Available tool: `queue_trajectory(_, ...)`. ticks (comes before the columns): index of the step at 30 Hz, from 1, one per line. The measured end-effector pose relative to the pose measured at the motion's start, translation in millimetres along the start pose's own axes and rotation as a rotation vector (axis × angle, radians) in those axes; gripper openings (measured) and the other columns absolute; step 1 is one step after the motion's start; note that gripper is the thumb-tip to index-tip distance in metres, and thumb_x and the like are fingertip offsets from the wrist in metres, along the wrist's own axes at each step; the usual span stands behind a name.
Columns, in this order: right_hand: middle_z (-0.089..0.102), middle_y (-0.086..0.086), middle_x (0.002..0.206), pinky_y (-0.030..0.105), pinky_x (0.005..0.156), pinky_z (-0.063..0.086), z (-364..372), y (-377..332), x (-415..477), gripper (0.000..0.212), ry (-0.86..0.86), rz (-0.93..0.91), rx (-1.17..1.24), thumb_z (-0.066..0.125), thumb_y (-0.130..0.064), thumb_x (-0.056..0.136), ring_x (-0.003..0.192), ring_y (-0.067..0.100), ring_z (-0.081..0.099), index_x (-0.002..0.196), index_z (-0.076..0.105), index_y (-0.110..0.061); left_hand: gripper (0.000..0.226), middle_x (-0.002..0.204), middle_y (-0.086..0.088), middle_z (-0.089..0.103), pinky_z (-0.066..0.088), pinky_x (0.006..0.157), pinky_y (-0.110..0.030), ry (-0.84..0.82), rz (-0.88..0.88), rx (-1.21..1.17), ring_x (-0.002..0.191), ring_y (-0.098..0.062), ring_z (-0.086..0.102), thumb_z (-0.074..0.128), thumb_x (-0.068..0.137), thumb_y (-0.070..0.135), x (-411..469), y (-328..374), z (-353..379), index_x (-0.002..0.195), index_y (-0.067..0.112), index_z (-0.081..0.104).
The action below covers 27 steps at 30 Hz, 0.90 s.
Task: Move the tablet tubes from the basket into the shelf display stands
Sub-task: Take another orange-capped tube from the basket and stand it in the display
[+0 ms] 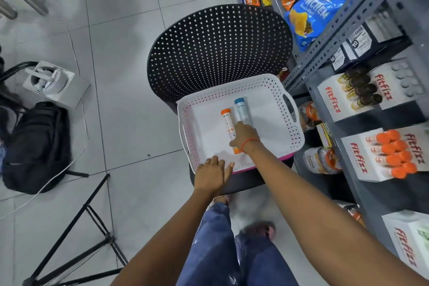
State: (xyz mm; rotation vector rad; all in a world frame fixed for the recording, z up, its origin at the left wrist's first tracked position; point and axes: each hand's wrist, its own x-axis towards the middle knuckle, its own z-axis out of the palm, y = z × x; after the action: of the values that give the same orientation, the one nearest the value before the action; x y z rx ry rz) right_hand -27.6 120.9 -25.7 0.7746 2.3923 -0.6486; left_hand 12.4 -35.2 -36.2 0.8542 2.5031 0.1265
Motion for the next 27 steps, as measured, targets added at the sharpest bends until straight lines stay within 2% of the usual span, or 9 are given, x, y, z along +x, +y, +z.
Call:
queue_trajectory(6,0.060,0.018,0.125,0.040,0.093,0.050,-2.6,-7.1,17.7,0.064,-0.004,0.002,-0.027,0.074,-0.035,0.077,0.114,0.034,0.059,0.125,0.045,-0.003,0.051,0.107,-0.014,0.061,0.047,0.079,-0.039,0.007,-0.002,0.018,0.098,-0.032,0.057,0.024,0.099,0.046,0.4,-0.7,3.1,0.105,0.009,0.058)
queue_trajectory(11,0.056,0.023,0.129,0.043,0.097,0.047,-13.6,-31.2,48.5,0.072,0.090,-0.024,0.028,0.065,-0.031,0.086,0.117,0.039,0.056,0.141,0.027,-0.003,0.051,0.108,-0.014,0.061,0.048,0.081,-0.042,0.004,0.005,-0.012,0.099,-0.032,0.057,0.024,0.099,0.046,1.7,-3.2,4.9,0.105,0.009,0.059)
queue_trajectory(17,0.060,0.021,0.124,0.038,0.091,0.049,-21.0,-29.8,51.2,0.044,0.064,-0.100,0.019,0.062,-0.029,0.086,0.111,0.039,0.058,0.121,0.052,-0.006,0.054,0.111,-0.015,0.058,0.049,0.085,-0.044,-0.053,0.015,-0.046,0.102,-0.033,0.056,0.021,0.099,0.048,1.5,-4.0,1.3,0.107,0.009,0.057)
queue_trajectory(21,0.059,0.020,0.118,0.037,0.089,0.047,-49.5,-13.2,23.0,0.037,0.203,-0.117,0.217,0.063,-0.027,0.083,0.107,0.038,0.057,0.114,0.059,-0.008,0.050,0.113,-0.019,0.057,0.048,0.085,-0.045,-0.105,-0.003,-0.093,0.105,-0.036,0.054,0.024,0.099,0.046,2.7,-0.9,-8.4,0.109,0.007,0.054)
queue_trajectory(23,0.058,0.020,0.116,0.038,0.090,0.051,-67.8,2.1,2.5,0.035,0.296,-0.137,0.340,0.063,-0.024,0.084,0.102,0.038,0.060,0.116,0.062,-0.008,0.048,0.114,-0.021,0.057,0.047,0.086,-0.046,-0.125,-0.033,-0.181,0.107,-0.039,0.053,0.026,0.099,0.045,3.4,5.1,-15.3,0.109,0.006,0.053)
queue_trajectory(24,0.056,0.020,0.115,0.033,0.088,0.055,-76.8,11.2,-8.9,0.035,0.335,-0.143,0.413,0.063,-0.022,0.086,0.097,0.037,0.063,0.118,0.062,-0.009,0.047,0.114,-0.022,0.058,0.047,0.087,-0.047,-0.126,-0.048,-0.229,0.107,-0.039,0.053,0.026,0.099,0.044,3.7,8.7,-19.6,0.109,0.006,0.052)
queue_trajectory(25,0.055,0.019,0.112,0.019,0.080,0.057,-88.6,21.3,-22.8,0.035,0.383,-0.155,0.466,0.064,-0.019,0.086,0.092,0.033,0.064,0.119,0.063,-0.009,0.047,0.114,-0.023,0.058,0.047,0.088,-0.046,-0.106,-0.047,-0.257,0.106,-0.040,0.053,0.027,0.100,0.044,6.0,14.6,-26.7,0.110,0.006,0.051)
queue_trajectory(26,0.053,0.016,0.108,0.003,0.071,0.052,-98.8,29.2,-35.6,0.034,0.424,-0.168,0.489,0.065,-0.017,0.086,0.089,0.029,0.063,0.119,0.064,-0.009,0.046,0.114,-0.023,0.059,0.047,0.087,-0.046,-0.072,-0.042,-0.271,0.106,-0.039,0.053,0.027,0.099,0.044,9.6,19.6,-32.0,0.112,0.006,0.050)
queue_trajectory(27,0.051,0.014,0.105,-0.003,0.065,0.048,-109.2,36.7,-48.4,0.032,0.462,-0.170,0.496,0.066,-0.016,0.085,0.088,0.025,0.060,0.117,0.065,-0.009,0.045,0.114,-0.023,0.060,0.047,0.087,-0.046,-0.033,-0.025,-0.275,0.105,-0.039,0.054,0.028,0.099,0.043,14.3,25.1,-37.2,0.114,0.006,0.050)
